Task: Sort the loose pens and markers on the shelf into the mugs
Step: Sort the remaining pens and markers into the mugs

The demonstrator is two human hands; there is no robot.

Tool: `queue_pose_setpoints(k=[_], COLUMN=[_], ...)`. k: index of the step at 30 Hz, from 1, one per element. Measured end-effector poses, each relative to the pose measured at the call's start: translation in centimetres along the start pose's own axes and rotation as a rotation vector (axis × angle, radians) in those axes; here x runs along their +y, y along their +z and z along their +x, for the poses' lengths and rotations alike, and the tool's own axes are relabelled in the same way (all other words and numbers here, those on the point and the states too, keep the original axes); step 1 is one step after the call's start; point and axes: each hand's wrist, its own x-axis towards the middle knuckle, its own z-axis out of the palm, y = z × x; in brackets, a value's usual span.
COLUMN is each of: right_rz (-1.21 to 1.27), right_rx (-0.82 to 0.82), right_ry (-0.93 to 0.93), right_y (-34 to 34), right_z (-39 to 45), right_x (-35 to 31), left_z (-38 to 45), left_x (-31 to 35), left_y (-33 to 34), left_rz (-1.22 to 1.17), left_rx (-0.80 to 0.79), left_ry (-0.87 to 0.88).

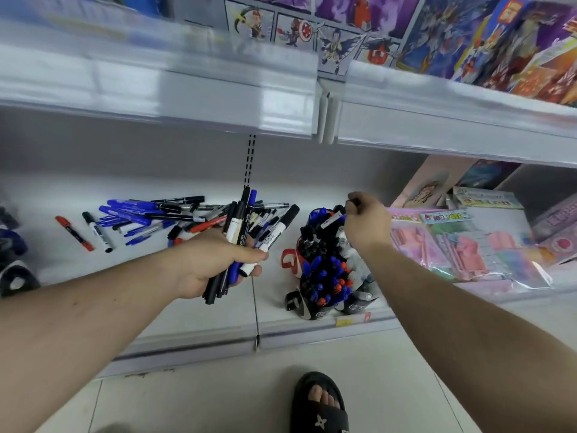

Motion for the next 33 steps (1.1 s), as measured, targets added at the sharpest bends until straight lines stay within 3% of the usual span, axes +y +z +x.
queue_pose_setpoints(k=[9,12,15,17,20,22,23,26,29,31,33], right_rz=[-0.702,-0.793,-0.800,-0.574,0.198,0.678,0.770,0.690,0.687,0.761,0.708], right_rx=[-0.284,-0.441,-0.481,-0.380,-0.244,-0.399,-0.510,-0.629,-0.371,-0.186,-0.188], right_ry=[-0.146,-0.103,-0.106,-0.105,0.185,0.385,0.391,0.287,0.284,0.306,0.264], right_y=[6.5,7.2,6.6,5.6,3.9,2.1,1.4,0.4,-0.1,-1.1,-2.1], right_z=[0.3,0.1,0.3,0.2,-0.9,-2.4,-3.4,-6.7,-7.8,-7.8,-9.0], right_x=[4.3,5.3,4.8,2.8,-2.6,-6.1,-7.2,-9.2,-10.3,-11.1,-11.9], left_z=[0.7,1.0,1.3,1.3,0.9,0.4,0.1,-1.0,-2.3,-2.9,-3.4], left_x=[-0.1,-0.2,-0.2,-0.2,0.1,0.3,0.4,0.6,0.7,0.7,0.7], left_y=[-0.3,-0.3,-0.2,-0.2,-0.3,-0.5,-0.6,-1.0,-1.4,-1.9,-2.2], left_rz=[-0.033,-0.025,-0.005,-0.001,-0.009,-0.009,-0.004,0.030,0.046,0.029,0.029], left_rx=[-0.058,-0.079,-0.092,-0.105,-0.127,-0.143,-0.151,-0.202,-0.272,-0.235,-0.153], left_ry=[-0.005,-0.014,-0.013,-0.011,-0.003,0.003,0.007,0.008,-0.022,-0.024,0.014])
